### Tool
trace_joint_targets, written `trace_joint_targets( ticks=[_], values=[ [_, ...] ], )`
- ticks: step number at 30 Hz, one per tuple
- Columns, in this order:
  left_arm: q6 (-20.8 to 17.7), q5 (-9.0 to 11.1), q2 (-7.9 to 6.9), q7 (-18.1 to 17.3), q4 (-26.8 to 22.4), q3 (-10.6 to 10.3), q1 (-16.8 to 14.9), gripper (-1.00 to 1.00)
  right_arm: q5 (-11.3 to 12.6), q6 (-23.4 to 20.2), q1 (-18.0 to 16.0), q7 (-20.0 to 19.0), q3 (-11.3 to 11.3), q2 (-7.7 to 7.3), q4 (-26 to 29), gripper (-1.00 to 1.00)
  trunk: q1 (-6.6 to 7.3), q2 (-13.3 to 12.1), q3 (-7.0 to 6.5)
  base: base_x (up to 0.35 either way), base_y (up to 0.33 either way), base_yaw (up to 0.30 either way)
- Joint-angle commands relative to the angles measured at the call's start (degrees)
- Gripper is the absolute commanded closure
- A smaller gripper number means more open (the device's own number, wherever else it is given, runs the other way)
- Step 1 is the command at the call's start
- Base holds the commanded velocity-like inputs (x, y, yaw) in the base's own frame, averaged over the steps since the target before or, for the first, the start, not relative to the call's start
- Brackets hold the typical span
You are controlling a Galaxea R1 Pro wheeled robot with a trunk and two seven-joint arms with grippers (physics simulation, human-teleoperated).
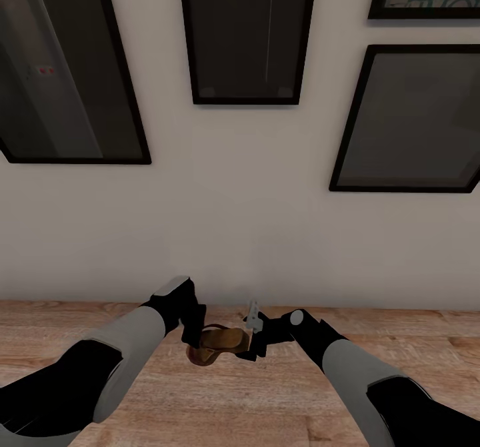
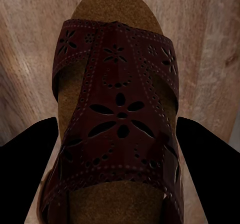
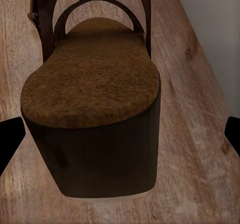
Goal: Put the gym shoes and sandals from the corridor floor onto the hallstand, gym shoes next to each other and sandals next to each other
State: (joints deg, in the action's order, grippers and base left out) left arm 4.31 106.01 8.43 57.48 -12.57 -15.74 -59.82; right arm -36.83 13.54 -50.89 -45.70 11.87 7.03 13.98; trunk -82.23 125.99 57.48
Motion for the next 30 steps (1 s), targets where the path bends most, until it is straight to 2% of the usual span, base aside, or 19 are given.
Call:
trace_joint_targets(
  ticks=[1, 30],
  values=[
    [0.0, 0.0, 0.0, 0.0, 0.0, 0.0, 0.0, 1.0, 0.0, 0.0, 0.0, 0.0, 0.0, 0.0, 0.0, -1.0, 0.0, 0.0, 0.0, 0.0, 0.0, 0.0],
    [0.0, 0.0, 0.43, 0.0, 0.0, 0.0, 0.0, 1.0, 0.0, 0.0, 0.0, -0.1, 0.0, 0.0, 0.0, -1.0, 0.0, 0.0, 0.0, 0.0, 0.0, 0.0]
  ],
)
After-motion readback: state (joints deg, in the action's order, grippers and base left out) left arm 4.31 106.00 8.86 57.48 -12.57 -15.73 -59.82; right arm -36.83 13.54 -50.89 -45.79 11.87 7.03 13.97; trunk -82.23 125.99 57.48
